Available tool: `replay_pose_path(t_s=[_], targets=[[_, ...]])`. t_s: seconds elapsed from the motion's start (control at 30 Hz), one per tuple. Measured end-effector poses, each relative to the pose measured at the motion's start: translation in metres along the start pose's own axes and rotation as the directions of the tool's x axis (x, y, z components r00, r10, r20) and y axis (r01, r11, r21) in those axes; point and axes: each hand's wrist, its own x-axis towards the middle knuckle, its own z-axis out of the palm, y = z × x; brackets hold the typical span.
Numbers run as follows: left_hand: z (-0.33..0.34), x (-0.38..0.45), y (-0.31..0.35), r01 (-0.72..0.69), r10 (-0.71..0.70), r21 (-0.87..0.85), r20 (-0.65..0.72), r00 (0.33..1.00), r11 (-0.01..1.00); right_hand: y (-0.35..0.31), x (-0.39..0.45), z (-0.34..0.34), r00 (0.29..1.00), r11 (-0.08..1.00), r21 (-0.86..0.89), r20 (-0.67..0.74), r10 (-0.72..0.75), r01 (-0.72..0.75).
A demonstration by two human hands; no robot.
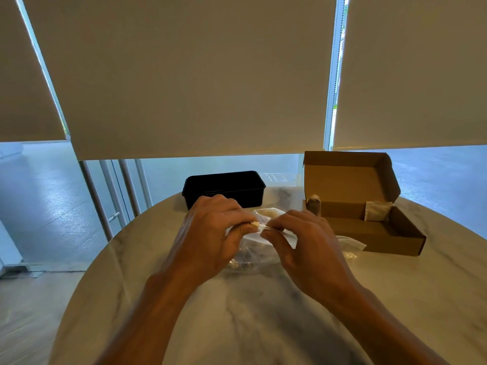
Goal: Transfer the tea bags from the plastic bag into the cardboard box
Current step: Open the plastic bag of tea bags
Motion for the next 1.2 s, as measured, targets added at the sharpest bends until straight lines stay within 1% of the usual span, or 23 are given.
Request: replay_pose_path(t_s=[0.13, 0.27, 0.73, 0.8, 0.9, 1.1, 1.2], targets=[[-0.004, 0.0, 0.001, 0.042, -0.042, 0.027, 0.018, 0.999, 0.999, 0.004, -0.002, -0.005, 1.0, 1.0, -0.018, 0.02, 0.016, -0.016], [-0.005, 0.0, 0.002, 0.067, -0.067, 0.032, 0.02, 0.998, 0.997, 0.007, -0.003, -0.007, 0.999, 0.999, 0.002, 0.024, 0.035, -0.035], [-0.006, -0.003, -0.004, 0.13, -0.129, -0.032, 0.021, 0.991, 0.991, 0.007, -0.004, -0.012, 0.999, 0.999, 0.038, 0.014, 0.036, -0.037], [-0.008, -0.004, -0.005, 0.151, -0.15, -0.044, 0.009, 0.989, 0.988, 0.009, -0.006, -0.013, 1.0, 0.999, 0.042, 0.004, 0.028, -0.028], [-0.012, -0.006, -0.01, 0.191, -0.194, -0.073, -0.035, 0.98, 0.979, 0.01, -0.007, -0.017, 0.997, 0.993, 0.088, -0.003, 0.072, -0.072], [-0.013, -0.013, -0.007, 0.222, -0.23, -0.122, -0.057, 0.972, 0.967, 0.014, -0.01, -0.013, 0.998, 0.995, 0.096, -0.061, -0.006, 0.012], [-0.011, -0.014, -0.004, 0.23, -0.244, -0.153, -0.083, 0.966, 0.961, 0.015, -0.014, -0.013, 0.998, 0.996, 0.081, -0.056, -0.033, 0.037]])
